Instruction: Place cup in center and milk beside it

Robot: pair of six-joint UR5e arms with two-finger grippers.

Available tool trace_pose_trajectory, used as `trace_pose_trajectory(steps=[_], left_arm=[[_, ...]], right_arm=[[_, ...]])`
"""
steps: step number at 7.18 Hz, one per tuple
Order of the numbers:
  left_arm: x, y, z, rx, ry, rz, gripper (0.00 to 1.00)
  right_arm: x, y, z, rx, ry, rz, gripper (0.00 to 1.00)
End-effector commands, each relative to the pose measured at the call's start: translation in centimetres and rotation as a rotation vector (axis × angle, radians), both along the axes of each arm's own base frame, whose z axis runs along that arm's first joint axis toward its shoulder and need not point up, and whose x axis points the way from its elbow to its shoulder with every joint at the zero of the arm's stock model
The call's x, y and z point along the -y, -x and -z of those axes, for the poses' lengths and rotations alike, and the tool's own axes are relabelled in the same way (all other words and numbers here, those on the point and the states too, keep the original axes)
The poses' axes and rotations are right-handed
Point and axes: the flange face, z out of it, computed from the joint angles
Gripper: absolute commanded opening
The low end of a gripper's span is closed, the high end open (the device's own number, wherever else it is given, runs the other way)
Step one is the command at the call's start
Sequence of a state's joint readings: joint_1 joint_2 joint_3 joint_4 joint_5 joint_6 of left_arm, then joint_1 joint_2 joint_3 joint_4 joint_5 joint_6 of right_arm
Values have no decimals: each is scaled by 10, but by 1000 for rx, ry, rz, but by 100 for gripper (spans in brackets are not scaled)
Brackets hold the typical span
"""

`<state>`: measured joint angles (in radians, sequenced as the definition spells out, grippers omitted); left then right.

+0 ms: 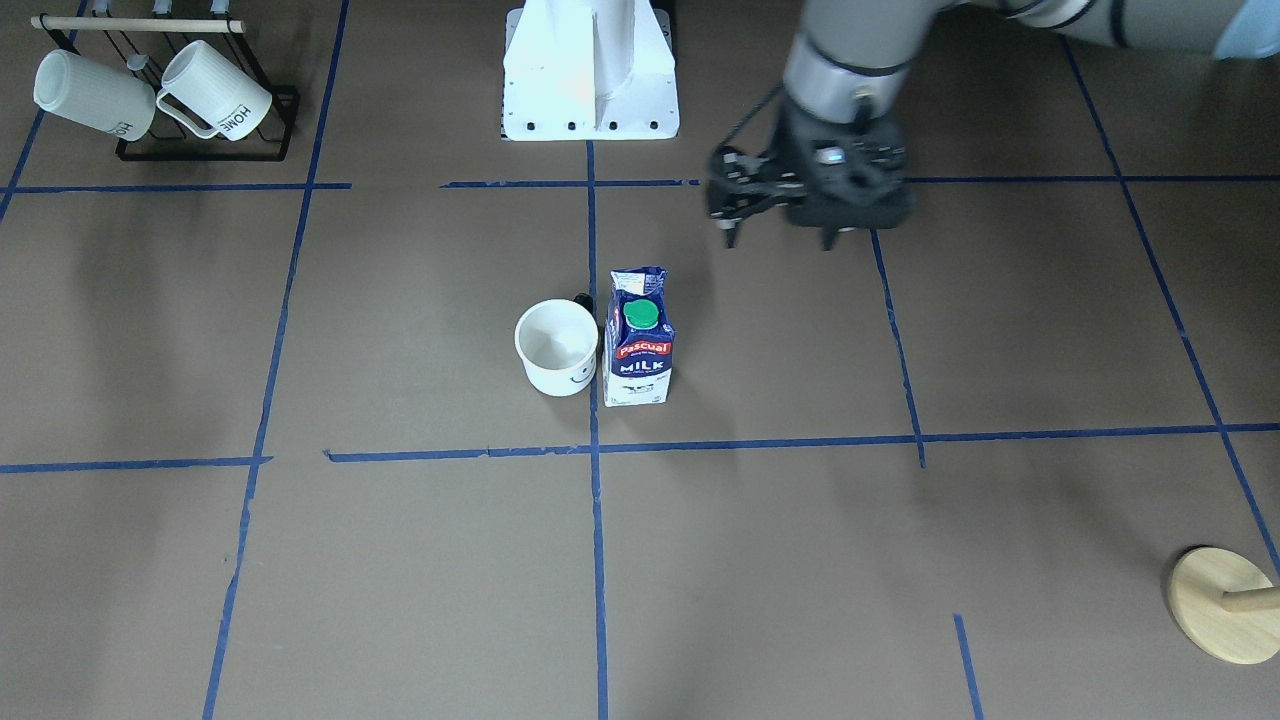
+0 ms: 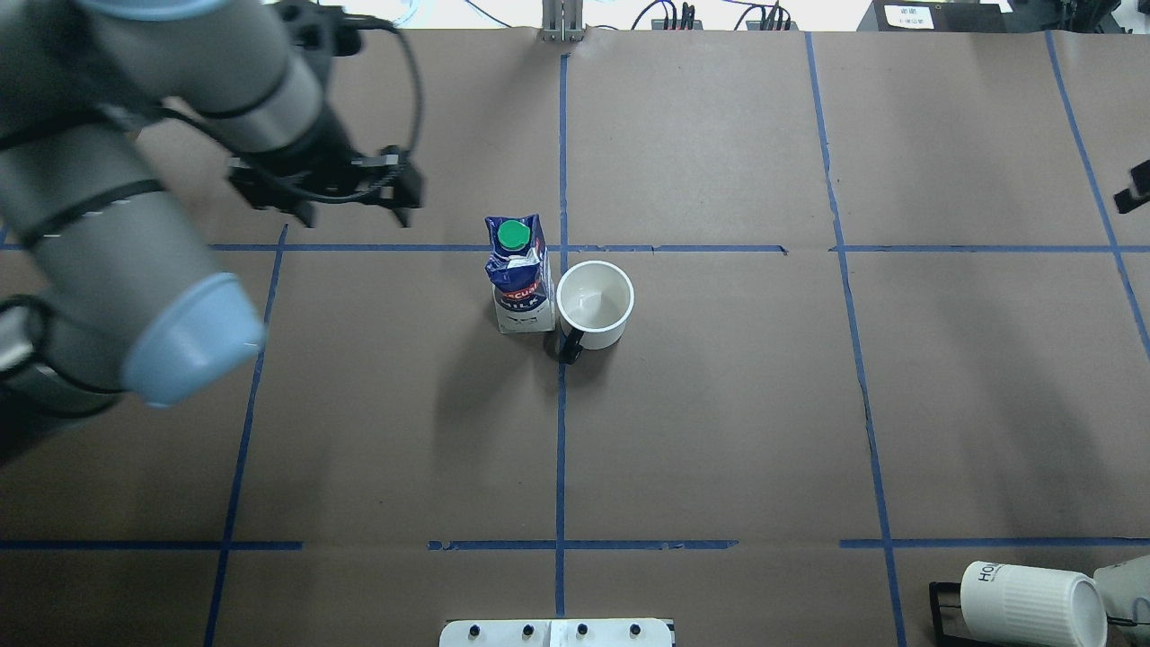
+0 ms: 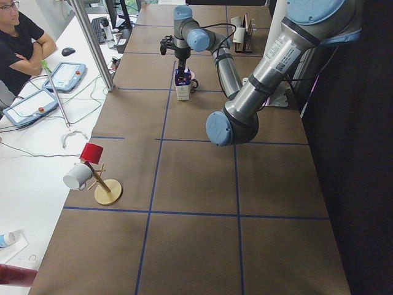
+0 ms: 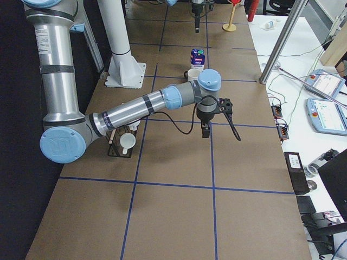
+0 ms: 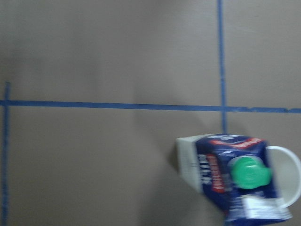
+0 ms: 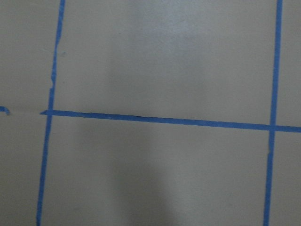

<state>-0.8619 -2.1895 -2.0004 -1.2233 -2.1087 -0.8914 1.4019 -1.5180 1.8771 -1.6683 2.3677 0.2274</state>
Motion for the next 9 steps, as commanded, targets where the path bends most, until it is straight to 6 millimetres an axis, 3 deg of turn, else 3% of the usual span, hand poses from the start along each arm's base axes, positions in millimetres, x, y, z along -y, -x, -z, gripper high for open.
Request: trace_pose_trajectory(steps=[1, 2, 4, 5, 6, 7, 8, 9], left_arm=[[8, 103, -109, 54, -60, -115, 100], [14, 157, -164, 82, -69, -150, 100], [15, 243, -263, 78, -18, -185, 100], [18, 268, -311, 74, 5, -187, 100], [16, 278, -371, 48, -16, -203, 100], [19, 284, -407, 42, -40, -186, 100], [18, 294, -429, 43, -17, -173, 100], [18, 308, -431, 46, -11, -148, 100]], right_arm=[[-26, -66, -90, 28, -15, 61, 100], [-35, -85, -113, 21, -13, 61, 100], [-28, -89, -112, -13, -23, 58, 100], [-28, -89, -117, -26, -6, 53, 100], [-32, -91, -128, -62, 6, 51, 100], [-33, -92, -132, -67, 6, 39, 100], [-35, -91, -134, -63, 20, 26, 100], [-34, -91, -133, -62, 36, 9, 100]])
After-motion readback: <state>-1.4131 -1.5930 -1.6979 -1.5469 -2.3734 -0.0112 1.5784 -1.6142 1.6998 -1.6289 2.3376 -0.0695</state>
